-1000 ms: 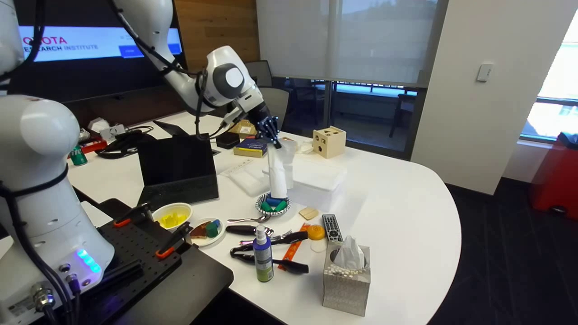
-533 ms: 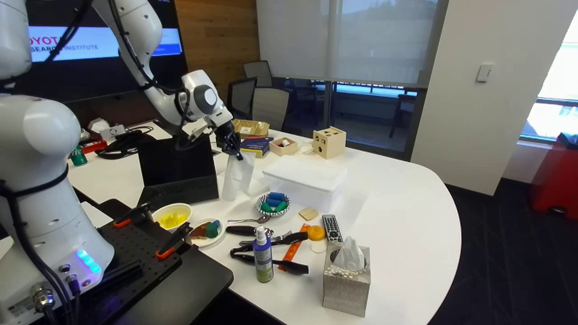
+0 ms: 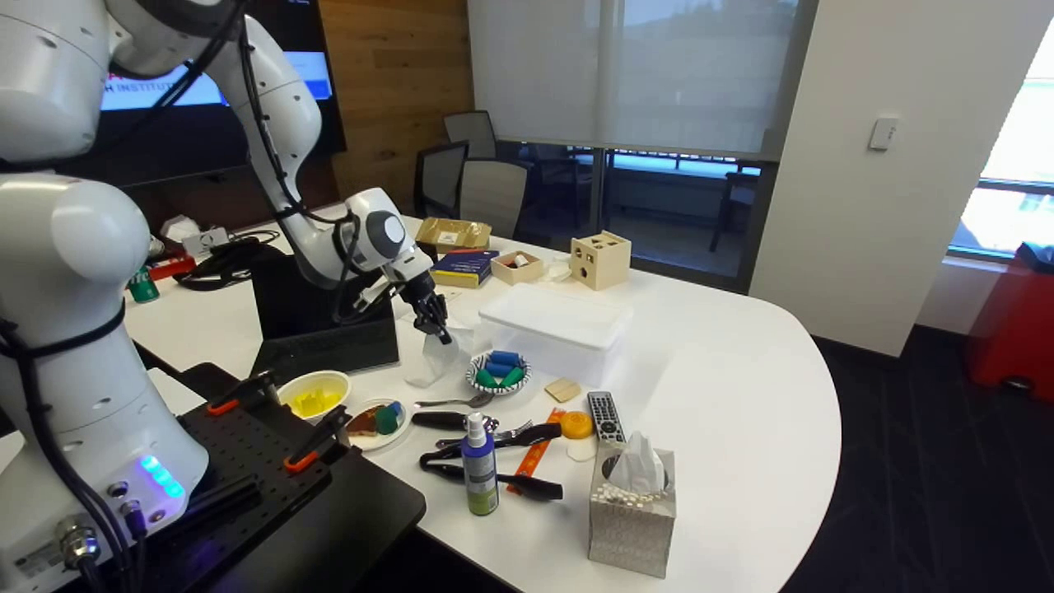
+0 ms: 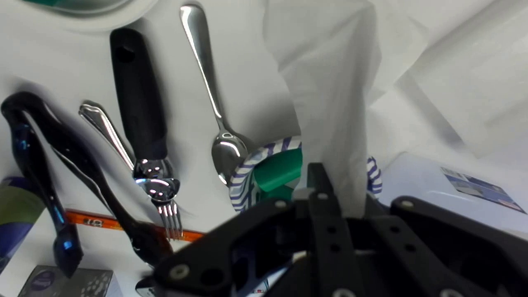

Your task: Take the tissue paper out of the dispenser and wipe the table with it

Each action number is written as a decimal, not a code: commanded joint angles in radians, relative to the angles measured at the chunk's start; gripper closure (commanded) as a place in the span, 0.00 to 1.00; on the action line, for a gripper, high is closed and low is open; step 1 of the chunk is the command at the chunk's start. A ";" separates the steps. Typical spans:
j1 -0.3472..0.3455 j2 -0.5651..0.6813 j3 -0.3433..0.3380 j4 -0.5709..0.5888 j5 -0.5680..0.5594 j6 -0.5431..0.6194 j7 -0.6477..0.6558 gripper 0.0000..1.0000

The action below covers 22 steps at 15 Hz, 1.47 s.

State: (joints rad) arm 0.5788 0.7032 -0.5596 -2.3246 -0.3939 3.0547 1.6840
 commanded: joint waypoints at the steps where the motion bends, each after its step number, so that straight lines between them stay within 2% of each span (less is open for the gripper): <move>1: 0.054 0.151 -0.061 0.047 0.109 0.041 -0.069 1.00; 4: 0.057 0.220 -0.060 0.063 0.212 0.019 -0.141 1.00; 9: 0.019 0.183 0.041 0.035 0.348 -0.037 -0.270 1.00; 13: 0.022 0.169 0.107 0.047 0.427 -0.044 -0.304 1.00; 17: 0.039 0.188 0.124 0.111 0.483 -0.057 -0.285 1.00; 22: 0.042 0.210 0.092 0.190 0.489 -0.062 -0.283 1.00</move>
State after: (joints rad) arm 0.6161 0.9135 -0.4431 -2.1701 0.0731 3.0333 1.4187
